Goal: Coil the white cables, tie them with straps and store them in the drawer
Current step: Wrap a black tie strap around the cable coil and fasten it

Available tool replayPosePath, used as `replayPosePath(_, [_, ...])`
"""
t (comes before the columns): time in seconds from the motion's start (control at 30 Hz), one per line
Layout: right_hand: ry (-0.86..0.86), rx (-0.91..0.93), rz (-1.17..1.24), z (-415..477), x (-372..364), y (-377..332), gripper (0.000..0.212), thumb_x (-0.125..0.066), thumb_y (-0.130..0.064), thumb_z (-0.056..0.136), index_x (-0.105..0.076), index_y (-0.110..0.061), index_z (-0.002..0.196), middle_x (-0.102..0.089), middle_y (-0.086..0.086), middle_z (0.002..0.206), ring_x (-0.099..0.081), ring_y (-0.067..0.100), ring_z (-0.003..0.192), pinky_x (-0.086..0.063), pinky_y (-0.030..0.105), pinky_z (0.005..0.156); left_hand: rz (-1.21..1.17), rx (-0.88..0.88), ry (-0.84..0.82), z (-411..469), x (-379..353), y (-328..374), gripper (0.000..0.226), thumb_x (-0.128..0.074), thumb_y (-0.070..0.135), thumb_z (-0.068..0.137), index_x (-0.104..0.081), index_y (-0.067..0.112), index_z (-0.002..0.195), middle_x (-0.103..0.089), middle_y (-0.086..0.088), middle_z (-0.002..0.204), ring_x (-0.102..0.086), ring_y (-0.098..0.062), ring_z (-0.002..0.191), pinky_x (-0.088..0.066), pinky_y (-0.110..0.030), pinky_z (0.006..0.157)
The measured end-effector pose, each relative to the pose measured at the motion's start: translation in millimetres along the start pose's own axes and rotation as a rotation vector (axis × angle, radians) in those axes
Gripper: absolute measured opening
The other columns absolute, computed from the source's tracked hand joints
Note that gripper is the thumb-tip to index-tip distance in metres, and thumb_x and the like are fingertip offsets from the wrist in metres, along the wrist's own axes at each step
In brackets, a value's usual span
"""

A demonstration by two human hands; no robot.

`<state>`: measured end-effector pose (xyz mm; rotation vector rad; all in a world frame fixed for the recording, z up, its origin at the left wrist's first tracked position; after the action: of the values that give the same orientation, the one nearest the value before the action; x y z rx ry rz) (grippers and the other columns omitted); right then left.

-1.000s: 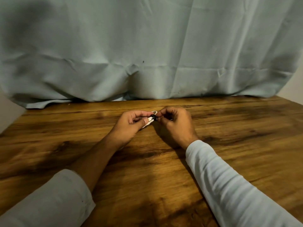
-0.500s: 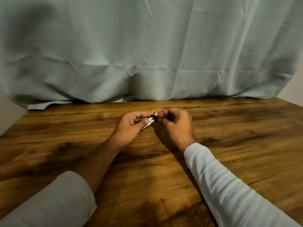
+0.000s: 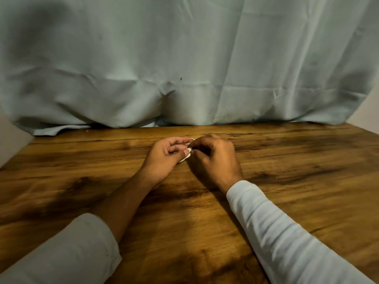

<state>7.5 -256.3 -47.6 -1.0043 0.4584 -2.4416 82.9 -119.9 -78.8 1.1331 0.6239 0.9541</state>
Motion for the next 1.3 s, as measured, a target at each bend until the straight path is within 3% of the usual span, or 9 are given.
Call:
replayPosePath(0.2, [-0.021,0.089,-0.131,1.2,-3.2,-5.1,0.014,-0.076,-0.014,0.085,-0.081,-0.022,0.096,-0.07,-0.002,0.095,-0.067,0.017,0.085,-0.056,0.034,0.077,-0.008,0.004,-0.011,1.5,0.3,0.4,0.034,-0.063,-0.009,0.094,-0.068,0.011,0.121,-0.077,-0.01,0.1,-0.07,-0.007,0.09,-0.055,-0.019,0.087])
replayPosePath(0.37, [-0.058,0.149,-0.231,-1.0,-1.9,-11.5,0.006,-0.068,-0.02,0.094,-0.073,-0.018,0.097,-0.063,-0.001,0.097,-0.062,0.021,0.086,-0.048,0.03,0.07,0.026,0.002,-0.025,2.1,0.9,-1.0,0.034,-0.064,-0.006,0.095,-0.068,0.011,0.124,-0.077,-0.014,0.11,-0.071,-0.019,0.106,-0.056,-0.029,0.096])
replayPosePath(0.6, [-0.13,0.204,-0.313,1.3,-3.6,-14.0,0.01,-0.058,-0.023,0.1,-0.062,-0.013,0.102,-0.057,0.006,0.105,-0.055,0.024,0.091,-0.043,0.034,0.078,0.136,-0.045,-0.065,3.7,0.9,-1.5,0.037,-0.062,-0.008,0.095,-0.064,0.004,0.13,-0.076,-0.012,0.113,-0.07,-0.014,0.108,-0.055,-0.022,0.095])
replayPosePath(0.77, [-0.099,0.121,-0.122,2.5,1.2,-1.1,0.005,-0.057,-0.017,0.101,-0.06,-0.013,0.099,-0.058,0.003,0.1,-0.054,0.019,0.093,-0.045,0.036,0.083,0.191,-0.102,-0.101,4.3,-5.2,1.9,0.031,-0.062,-0.006,0.095,-0.067,0.004,0.125,-0.076,-0.007,0.115,-0.07,-0.013,0.111,-0.053,-0.027,0.102])
replayPosePath(0.93, [-0.065,-0.054,0.12,4.2,0.9,20.0,0.007,-0.063,-0.021,0.098,-0.065,-0.025,0.091,-0.063,-0.005,0.094,-0.057,0.015,0.095,-0.049,0.042,0.087,0.196,-0.116,-0.136,0.9,-8.1,1.7,0.031,-0.065,0.002,0.097,-0.065,0.02,0.123,-0.078,0.0,0.106,-0.071,-0.018,0.107,-0.053,-0.034,0.096])
replayPosePath(1.1, [-0.063,-0.117,0.278,6.6,-5.9,21.0,0.009,-0.061,-0.036,0.092,-0.066,-0.031,0.087,-0.068,-0.004,0.091,-0.064,0.02,0.091,-0.054,0.051,0.081,0.304,-0.219,0.02,-1.6,-5.4,7.3,0.018,-0.079,0.019,0.084,-0.074,0.024,0.1,-0.078,0.005,0.093,-0.073,-0.012,0.091,-0.059,-0.044,0.087])
replayPosePath(1.3, [-0.108,-0.211,0.503,5.9,-13.9,22.5,0.004,-0.071,-0.027,0.091,-0.071,-0.022,0.09,-0.074,0.011,0.088,-0.066,0.035,0.08,-0.054,0.065,0.076,0.466,-0.316,0.15,-5.0,-1.0,18.5,0.005,-0.074,0.022,0.084,-0.073,0.026,0.087,-0.074,0.012,0.084,-0.069,-0.004,0.083,-0.056,-0.035,0.077])
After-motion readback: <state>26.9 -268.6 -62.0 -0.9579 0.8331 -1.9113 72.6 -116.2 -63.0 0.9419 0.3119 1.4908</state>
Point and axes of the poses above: each hand's wrist, its own z-axis towards the middle knuckle, its own x-axis out of the back of the hand, y = z × x, the point moved 5 cm from there along z, towards the middle knuckle
